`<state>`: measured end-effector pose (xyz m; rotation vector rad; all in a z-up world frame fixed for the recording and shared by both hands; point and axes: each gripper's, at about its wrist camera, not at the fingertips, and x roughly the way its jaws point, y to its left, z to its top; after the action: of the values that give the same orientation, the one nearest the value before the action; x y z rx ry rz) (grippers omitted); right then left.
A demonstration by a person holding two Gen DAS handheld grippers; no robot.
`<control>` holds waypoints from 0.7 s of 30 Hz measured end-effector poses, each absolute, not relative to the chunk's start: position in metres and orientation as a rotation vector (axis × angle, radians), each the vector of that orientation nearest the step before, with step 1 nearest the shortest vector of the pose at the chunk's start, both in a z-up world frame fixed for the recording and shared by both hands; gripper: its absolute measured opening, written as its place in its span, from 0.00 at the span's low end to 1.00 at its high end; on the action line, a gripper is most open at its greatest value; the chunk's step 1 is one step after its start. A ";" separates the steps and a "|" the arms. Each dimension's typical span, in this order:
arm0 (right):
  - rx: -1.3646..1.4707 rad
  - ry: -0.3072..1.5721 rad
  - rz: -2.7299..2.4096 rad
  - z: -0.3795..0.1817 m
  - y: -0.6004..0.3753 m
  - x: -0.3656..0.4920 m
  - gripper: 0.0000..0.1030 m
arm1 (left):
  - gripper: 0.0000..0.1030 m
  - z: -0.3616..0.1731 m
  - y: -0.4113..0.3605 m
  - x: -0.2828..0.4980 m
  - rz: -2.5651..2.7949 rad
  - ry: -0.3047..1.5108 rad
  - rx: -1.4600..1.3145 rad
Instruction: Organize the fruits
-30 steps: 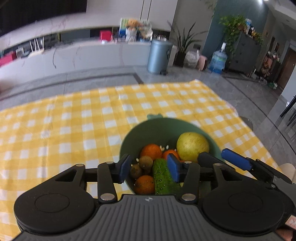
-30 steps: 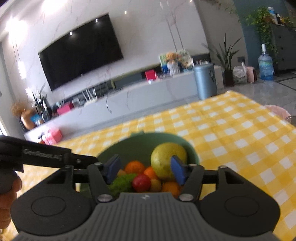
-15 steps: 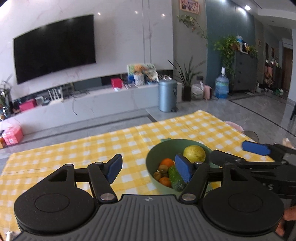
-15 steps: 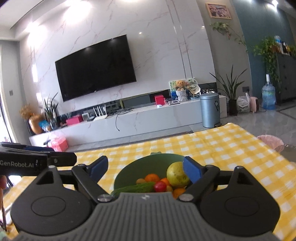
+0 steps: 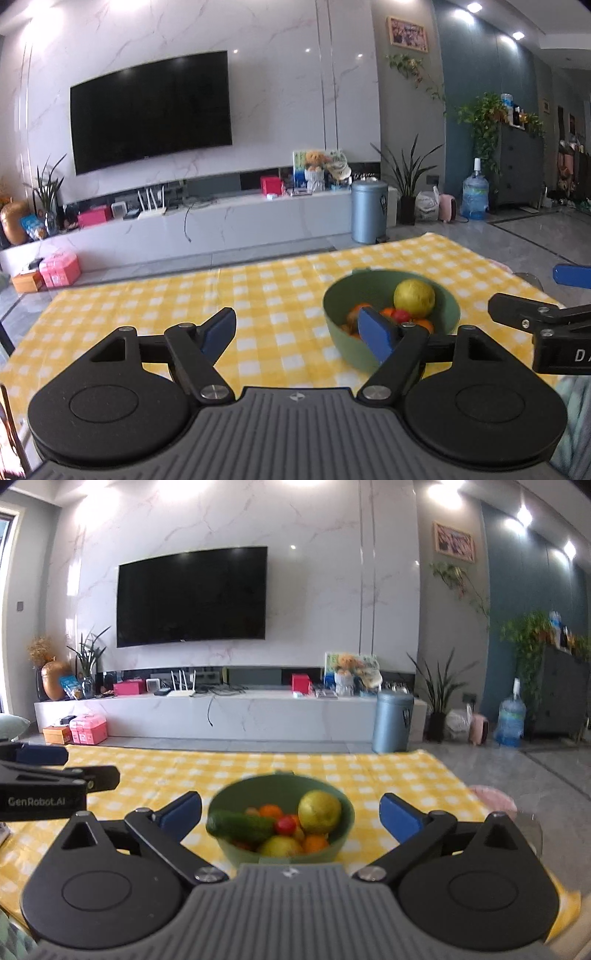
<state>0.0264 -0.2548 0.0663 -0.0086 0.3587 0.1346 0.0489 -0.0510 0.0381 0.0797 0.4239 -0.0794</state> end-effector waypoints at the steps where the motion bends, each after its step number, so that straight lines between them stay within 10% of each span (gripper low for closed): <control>1: 0.002 0.370 0.132 0.062 -0.257 0.026 0.96 | 0.86 0.035 -0.051 0.049 -0.072 0.428 0.072; 21: 0.037 0.436 0.140 0.031 -0.249 0.034 0.96 | 0.86 0.005 -0.049 0.057 -0.045 0.515 0.067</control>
<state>0.0338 -0.2491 0.0310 0.0372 0.4357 0.1404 0.0570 -0.0492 0.0052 0.0673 0.5154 -0.0445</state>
